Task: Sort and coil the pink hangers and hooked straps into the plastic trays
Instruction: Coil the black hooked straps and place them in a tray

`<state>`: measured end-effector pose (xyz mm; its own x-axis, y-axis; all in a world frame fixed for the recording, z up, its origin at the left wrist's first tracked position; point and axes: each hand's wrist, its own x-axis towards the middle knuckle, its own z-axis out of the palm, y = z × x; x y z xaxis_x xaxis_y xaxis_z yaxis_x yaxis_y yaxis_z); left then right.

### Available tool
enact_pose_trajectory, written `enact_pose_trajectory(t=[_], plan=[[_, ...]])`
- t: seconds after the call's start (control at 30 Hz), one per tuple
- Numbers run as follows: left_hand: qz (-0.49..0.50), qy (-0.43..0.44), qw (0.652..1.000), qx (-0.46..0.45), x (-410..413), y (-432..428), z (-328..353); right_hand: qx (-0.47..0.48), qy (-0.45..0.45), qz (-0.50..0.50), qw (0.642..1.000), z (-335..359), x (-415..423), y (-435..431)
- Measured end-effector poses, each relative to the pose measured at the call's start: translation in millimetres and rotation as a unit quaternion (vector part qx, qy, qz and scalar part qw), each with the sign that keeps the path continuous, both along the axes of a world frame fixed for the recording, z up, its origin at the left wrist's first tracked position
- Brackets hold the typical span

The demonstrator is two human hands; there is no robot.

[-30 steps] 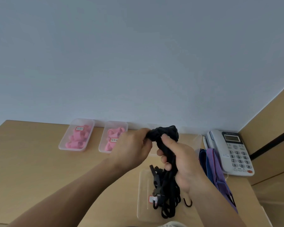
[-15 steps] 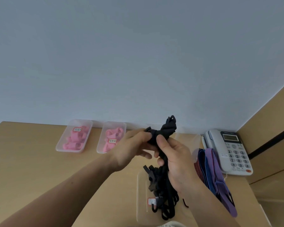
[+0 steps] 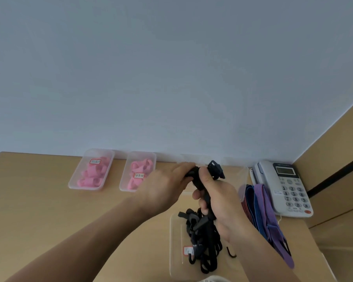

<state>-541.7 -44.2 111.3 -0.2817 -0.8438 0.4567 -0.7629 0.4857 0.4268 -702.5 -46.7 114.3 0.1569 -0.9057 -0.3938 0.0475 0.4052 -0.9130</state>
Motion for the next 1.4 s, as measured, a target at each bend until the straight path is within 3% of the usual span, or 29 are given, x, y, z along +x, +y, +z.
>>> enact_pose_trajectory(t=[0.1, 0.17, 0.23, 0.27, 0.33, 0.4, 0.43, 0.47, 0.57, 0.7, 0.83, 0.9, 1.0, 1.1, 1.17, 1.2, 1.23, 1.3, 1.33, 1.4], plan=[[-0.047, -0.084, 0.988, -0.118, 0, -1, -8, 0.033, -0.057, -0.035, 0.997, 0, 3, -1], [-0.051, -0.080, 0.982, -0.164, -1, -2, -11, 0.022, -0.058, -0.056, 0.997, -2, 6, -1], [-0.056, -0.040, 0.986, -0.151, -1, -1, -12, 0.008, -0.067, -0.070, 0.995, -4, 6, 0], [-0.062, 0.021, 0.992, -0.103, -1, 1, -11, 0.003, -0.075, -0.073, 0.994, -5, 5, 0], [-0.069, 0.186, 0.975, 0.097, -2, 6, -3, -0.010, -0.089, -0.076, 0.993, -6, 1, 0], [-0.059, 0.320, 0.894, 0.308, 0, 5, 8, -0.030, -0.100, -0.066, 0.992, -7, 0, 0], [-0.060, 0.341, 0.867, 0.359, 1, 1, 10, -0.044, -0.104, -0.055, 0.992, -7, 1, 1], [-0.069, 0.328, 0.865, 0.373, 2, -1, 13, -0.057, -0.107, -0.043, 0.992, -7, 2, 3], [-0.101, 0.278, 0.893, 0.340, 4, -2, 10, -0.071, -0.091, -0.023, 0.993, -8, 1, 5], [-0.015, 0.264, 0.927, 0.264, 1, 0, 2, -0.045, -0.031, -0.032, 0.998, -8, 0, 6], [0.089, 0.052, 0.992, 0.073, -3, 5, -8, 0.006, -0.006, -0.042, 0.999, -9, 5, 8], [0.084, -0.029, 0.995, -0.047, -2, 4, -14, 0.042, -0.040, -0.043, 0.997, -8, 4, 7], [0.015, -0.049, 0.979, -0.195, 0, 1, -21, 0.087, -0.097, -0.047, 0.990, -5, 1, 3], [-0.011, -0.071, 0.970, -0.234, 4, -3, -25, 0.094, -0.152, -0.052, 0.983, -4, 0, 2], [0.016, -0.017, 0.992, -0.122, 5, -1, -25, 0.075, -0.175, -0.048, 0.980, -4, 0, 2], [0.026, 0.058, 0.998, -0.003, 5, 0, -21, 0.056, -0.178, -0.040, 0.982, -4, 0, 2], [0.013, 0.161, 0.977, 0.139, 5, 1, -16, 0.031, -0.174, -0.032, 0.984, -4, -1, 3], [-0.038, 0.350, 0.867, 0.353, 9, -1, -5, -0.028, -0.157, -0.016, 0.987, -5, 0, 5], [-0.063, 0.392, 0.823, 0.406, 12, -3, -2, -0.053, -0.153, -0.007, 0.987, -6, 0, 5], [-0.114, 0.414, 0.778, 0.458, 16, -4, 6, -0.079, -0.144, 0.016, 0.986, -6, 1, 5]])
